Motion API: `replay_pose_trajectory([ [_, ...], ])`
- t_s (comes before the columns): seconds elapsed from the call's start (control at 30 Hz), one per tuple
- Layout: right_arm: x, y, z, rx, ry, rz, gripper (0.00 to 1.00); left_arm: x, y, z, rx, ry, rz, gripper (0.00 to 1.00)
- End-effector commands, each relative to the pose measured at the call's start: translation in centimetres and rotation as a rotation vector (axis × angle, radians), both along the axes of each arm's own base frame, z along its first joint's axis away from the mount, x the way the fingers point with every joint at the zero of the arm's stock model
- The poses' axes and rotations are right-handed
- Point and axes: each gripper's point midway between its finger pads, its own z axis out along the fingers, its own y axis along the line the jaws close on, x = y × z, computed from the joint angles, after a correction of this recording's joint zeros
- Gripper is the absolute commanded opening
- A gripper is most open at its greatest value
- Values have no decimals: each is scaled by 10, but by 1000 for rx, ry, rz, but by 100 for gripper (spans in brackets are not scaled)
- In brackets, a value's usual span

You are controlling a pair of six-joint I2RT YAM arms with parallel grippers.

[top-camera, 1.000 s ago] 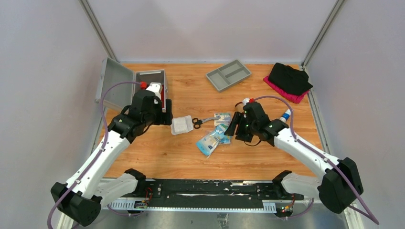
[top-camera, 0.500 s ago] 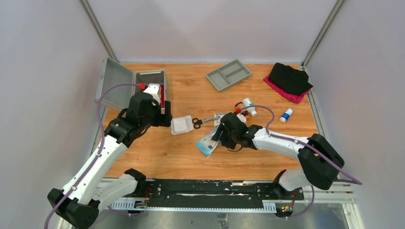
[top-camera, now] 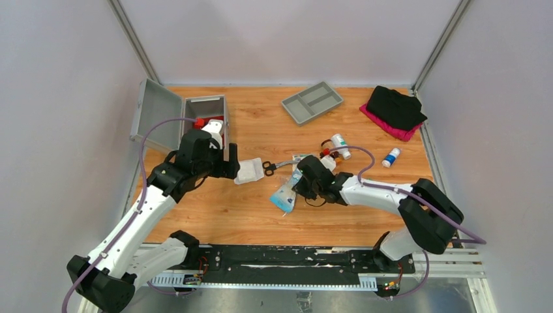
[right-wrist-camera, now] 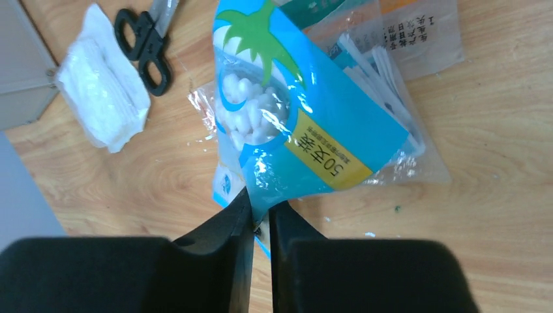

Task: Organize the medicine kit
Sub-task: Pick up the medical item at the center of the board.

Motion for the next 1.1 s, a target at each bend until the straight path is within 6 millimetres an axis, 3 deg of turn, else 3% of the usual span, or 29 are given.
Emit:
replay_pose_trajectory([
  [0.0,-1,-17,19,-36,-91,-23,9,-5,-23,9,-92,-18,-105,89],
  [0.07,-4,-25,30,-67,-134,30,0,-8,-33,14,-130,-25,-149,89],
  [0.2,-6,-31,59,-106,-241,158,0,-16,-52,30,-247,-70,-230,90],
  [0.37,-19,-13,118,5,-460,414,0,-30,-85,52,-456,-139,-383,91],
  [0.53,-46,4,168,188,-615,607,0,-41,-101,65,-521,-142,-490,86],
  [0.73,-63,16,189,346,-603,662,0,-55,-120,82,-606,-164,-589,82],
  [1.07,-58,37,234,512,-637,650,0,-61,-125,73,-586,-147,-592,74],
])
